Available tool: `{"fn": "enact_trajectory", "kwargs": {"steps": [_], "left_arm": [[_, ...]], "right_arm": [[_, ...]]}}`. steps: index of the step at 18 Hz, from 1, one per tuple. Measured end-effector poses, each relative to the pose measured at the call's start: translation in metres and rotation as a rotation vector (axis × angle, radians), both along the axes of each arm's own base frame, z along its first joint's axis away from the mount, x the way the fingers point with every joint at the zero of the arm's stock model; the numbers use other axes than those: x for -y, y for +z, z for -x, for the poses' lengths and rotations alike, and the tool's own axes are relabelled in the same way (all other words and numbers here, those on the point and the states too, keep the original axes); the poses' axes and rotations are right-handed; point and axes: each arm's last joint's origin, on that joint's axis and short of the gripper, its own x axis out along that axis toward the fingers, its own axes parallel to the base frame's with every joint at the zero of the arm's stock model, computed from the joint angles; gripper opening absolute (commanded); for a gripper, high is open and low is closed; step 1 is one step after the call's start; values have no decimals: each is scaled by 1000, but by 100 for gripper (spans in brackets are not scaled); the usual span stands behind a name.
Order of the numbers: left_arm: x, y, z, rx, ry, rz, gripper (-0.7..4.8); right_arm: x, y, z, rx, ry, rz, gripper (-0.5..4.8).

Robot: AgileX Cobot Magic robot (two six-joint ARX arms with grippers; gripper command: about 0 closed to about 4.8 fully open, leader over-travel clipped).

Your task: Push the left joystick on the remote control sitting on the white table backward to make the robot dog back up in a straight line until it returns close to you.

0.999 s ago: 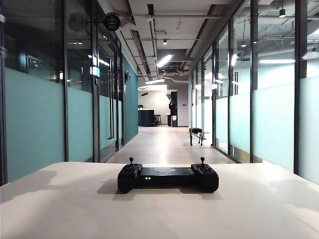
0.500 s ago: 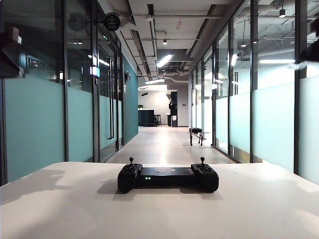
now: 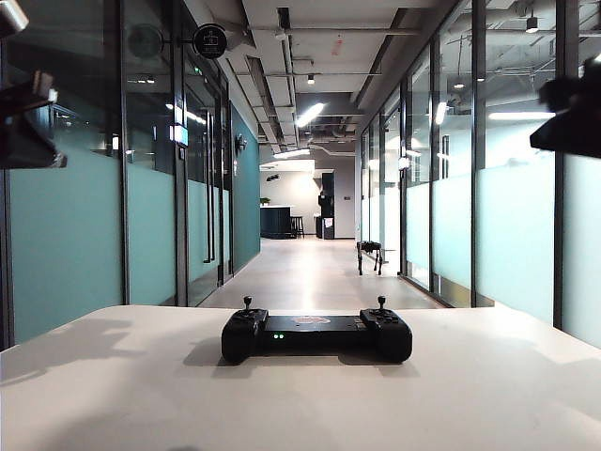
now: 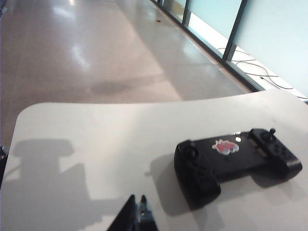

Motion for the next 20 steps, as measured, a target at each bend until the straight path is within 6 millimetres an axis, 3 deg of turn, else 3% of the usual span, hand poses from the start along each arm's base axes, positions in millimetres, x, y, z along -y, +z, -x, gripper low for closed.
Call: {"fn": "enact_trajectory", "kwargs": {"steps": [8, 12, 20], "left_arm": [[9, 14, -32, -17, -78, 12, -5], [20, 10, -38, -43, -130, 10, -6], [32, 5, -55, -83, -168, 6, -5]], "right_arm": [[-8, -11, -13, -19, 8, 9, -5], [-14, -6, -26, -26, 10, 12, -5], [-29, -17, -57, -97, 10, 35, -5]]}}
